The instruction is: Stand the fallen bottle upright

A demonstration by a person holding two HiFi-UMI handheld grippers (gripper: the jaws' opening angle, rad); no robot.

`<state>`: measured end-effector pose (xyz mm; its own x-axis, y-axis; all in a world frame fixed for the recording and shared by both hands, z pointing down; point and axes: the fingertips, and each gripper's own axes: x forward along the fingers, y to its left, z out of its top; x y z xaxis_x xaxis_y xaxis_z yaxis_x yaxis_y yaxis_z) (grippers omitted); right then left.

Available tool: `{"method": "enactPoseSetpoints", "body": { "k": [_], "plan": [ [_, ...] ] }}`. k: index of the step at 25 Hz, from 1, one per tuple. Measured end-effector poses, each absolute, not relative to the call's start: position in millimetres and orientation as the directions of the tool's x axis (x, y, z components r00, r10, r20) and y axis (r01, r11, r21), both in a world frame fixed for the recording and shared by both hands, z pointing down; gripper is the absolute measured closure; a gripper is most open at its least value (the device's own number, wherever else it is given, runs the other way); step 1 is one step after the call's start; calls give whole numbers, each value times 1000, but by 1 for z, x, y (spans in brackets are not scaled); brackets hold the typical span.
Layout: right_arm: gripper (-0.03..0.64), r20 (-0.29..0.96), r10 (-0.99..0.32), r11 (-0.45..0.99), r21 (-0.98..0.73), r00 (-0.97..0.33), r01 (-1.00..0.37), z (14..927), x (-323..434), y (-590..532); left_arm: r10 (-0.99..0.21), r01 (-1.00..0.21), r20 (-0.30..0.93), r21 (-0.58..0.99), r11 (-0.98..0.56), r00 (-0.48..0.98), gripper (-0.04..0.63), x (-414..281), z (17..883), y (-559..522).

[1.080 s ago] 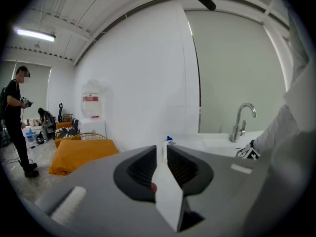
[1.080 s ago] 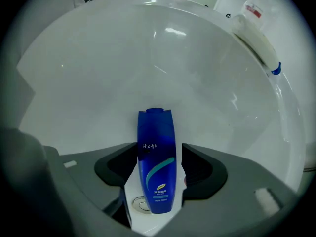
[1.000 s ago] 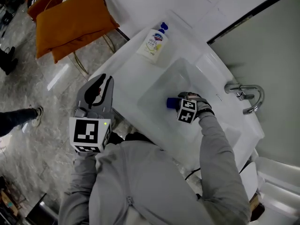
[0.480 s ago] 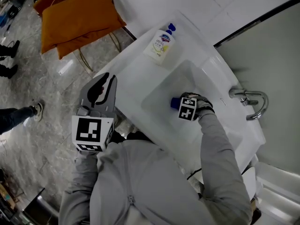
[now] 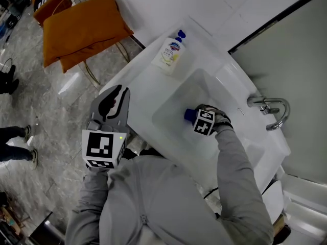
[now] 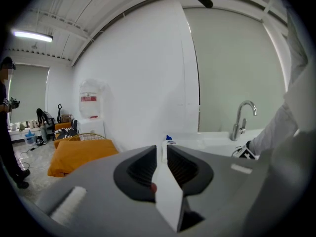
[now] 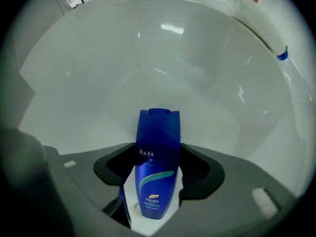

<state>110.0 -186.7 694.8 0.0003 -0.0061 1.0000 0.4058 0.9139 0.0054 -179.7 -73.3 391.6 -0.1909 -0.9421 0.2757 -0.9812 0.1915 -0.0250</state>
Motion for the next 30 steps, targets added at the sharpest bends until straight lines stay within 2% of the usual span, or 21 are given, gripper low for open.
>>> {"method": "enactPoseSetpoints", "body": {
  "k": [4,14,20,30],
  "plan": [
    [342,994,-32,946,65,-108,318,679,101,-192,-945,-984,275,-27,176,-177,478,-178,392,-76],
    [342,910,-120,992,122,-396,-19,637,80,-202,-958,-994,263,-33,107,-112,478,-169,383,-97],
    [342,800,-224,968,118,-557,-220,603,67,-212,-962,-997,261,-34,69,-75,477,-165,382,-111],
    [342,553,-442,878,106,-707,-466,524,48,-254,-966,-999,257,-44,19,-30,477,-159,376,-128]
  ]
}}
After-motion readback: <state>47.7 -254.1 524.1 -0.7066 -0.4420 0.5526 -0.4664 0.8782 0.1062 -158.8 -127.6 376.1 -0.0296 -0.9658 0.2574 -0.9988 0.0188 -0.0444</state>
